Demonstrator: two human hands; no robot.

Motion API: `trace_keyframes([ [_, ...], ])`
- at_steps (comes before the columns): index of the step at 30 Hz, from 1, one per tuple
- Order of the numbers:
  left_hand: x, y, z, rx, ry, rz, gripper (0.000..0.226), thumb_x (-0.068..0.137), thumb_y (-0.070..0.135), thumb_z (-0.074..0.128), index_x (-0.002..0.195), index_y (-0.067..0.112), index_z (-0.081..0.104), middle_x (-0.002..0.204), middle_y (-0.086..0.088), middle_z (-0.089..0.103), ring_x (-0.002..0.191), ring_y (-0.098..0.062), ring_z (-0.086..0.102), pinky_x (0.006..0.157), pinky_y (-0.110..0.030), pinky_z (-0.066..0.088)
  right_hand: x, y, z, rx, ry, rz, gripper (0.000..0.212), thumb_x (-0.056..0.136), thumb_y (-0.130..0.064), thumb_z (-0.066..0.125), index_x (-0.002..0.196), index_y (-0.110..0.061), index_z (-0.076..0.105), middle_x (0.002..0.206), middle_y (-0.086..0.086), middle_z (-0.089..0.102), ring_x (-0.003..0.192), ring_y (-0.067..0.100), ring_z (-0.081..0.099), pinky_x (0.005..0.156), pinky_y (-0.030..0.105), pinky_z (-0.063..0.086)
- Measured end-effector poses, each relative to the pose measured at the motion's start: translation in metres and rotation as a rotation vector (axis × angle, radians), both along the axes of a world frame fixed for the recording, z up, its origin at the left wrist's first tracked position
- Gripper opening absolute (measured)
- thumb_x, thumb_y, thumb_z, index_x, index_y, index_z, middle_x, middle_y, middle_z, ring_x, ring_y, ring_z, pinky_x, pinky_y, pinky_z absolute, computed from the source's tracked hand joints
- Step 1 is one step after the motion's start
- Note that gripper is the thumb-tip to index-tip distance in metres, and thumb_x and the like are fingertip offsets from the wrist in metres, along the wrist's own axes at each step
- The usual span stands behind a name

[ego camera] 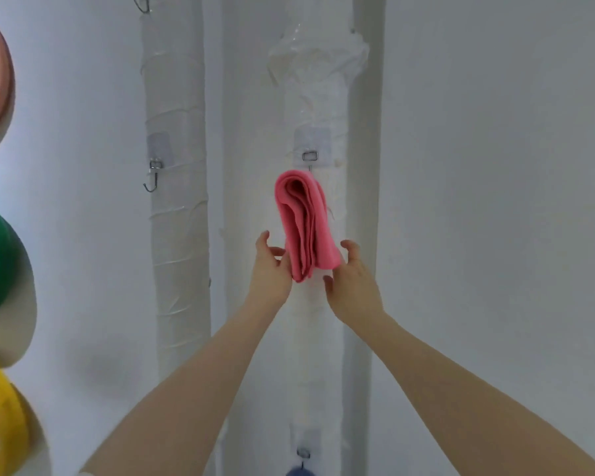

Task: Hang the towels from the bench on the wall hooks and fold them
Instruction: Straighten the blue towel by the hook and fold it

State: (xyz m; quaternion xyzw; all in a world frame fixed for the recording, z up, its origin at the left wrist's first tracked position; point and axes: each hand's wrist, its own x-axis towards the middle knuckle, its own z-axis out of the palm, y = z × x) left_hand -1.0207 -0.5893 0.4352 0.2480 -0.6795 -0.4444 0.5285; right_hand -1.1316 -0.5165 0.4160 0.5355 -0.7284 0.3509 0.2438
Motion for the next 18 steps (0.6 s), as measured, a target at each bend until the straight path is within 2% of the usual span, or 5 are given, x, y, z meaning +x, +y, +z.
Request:
trace_keyframes([
  [3,0.031,0.017,-0.046,0.081,-0.189,0.079,0.044,0.091,0.008,0.043,0.135,0.01,0.034,0.098,-0.002,0.052,0.078,-0.016,0.052,0.062,-0.022,0.04,0.011,0.042,-0.056,0.191,-0.071,-0.01,0.043,0.092,-0.014,0.047,0.133,-0.012,0.037,0.151,0.011,0.013,0.101,0.034,0.057,0.081,0.036,0.047],
  [7,0.056,0.065,-0.114,0.2,-0.53,-0.178,0.025,0.092,0.008,0.041,0.113,0.005,0.055,0.091,-0.005,0.06,0.068,-0.015,0.057,0.064,-0.025,0.045,0.037,0.117,-0.122,0.431,-0.261,-0.005,0.025,0.095,-0.017,0.044,0.116,-0.009,0.053,0.143,0.006,0.031,0.097,0.027,0.058,0.083,0.028,0.042],
  [10,0.063,0.119,-0.165,0.199,-0.701,-0.37,0.017,0.094,0.012,0.044,0.103,0.012,0.058,0.082,0.0,0.063,0.068,-0.013,0.059,0.068,-0.023,0.048,0.054,0.18,-0.165,0.607,-0.309,0.026,0.022,0.094,-0.018,0.045,0.11,-0.01,0.059,0.134,0.004,0.04,0.102,0.024,0.056,0.09,0.029,0.043],
  [13,0.064,0.174,-0.217,0.273,-0.823,-0.535,0.019,0.094,0.016,0.045,0.107,0.01,0.058,0.084,0.001,0.064,0.071,-0.013,0.06,0.069,-0.023,0.047,0.06,0.249,-0.201,0.762,-0.353,-0.018,0.021,0.093,-0.016,0.047,0.108,-0.01,0.061,0.127,0.005,0.047,0.108,0.024,0.053,0.094,0.03,0.04],
  [18,0.065,0.268,-0.282,0.272,-0.991,-0.782,0.015,0.093,0.015,0.047,0.103,0.013,0.058,0.086,0.0,0.064,0.073,-0.014,0.061,0.068,-0.023,0.047,0.058,0.365,-0.248,0.791,-0.567,-0.194,0.025,0.094,-0.016,0.047,0.116,-0.011,0.057,0.119,0.008,0.055,0.1,0.021,0.052,0.085,0.023,0.035],
])
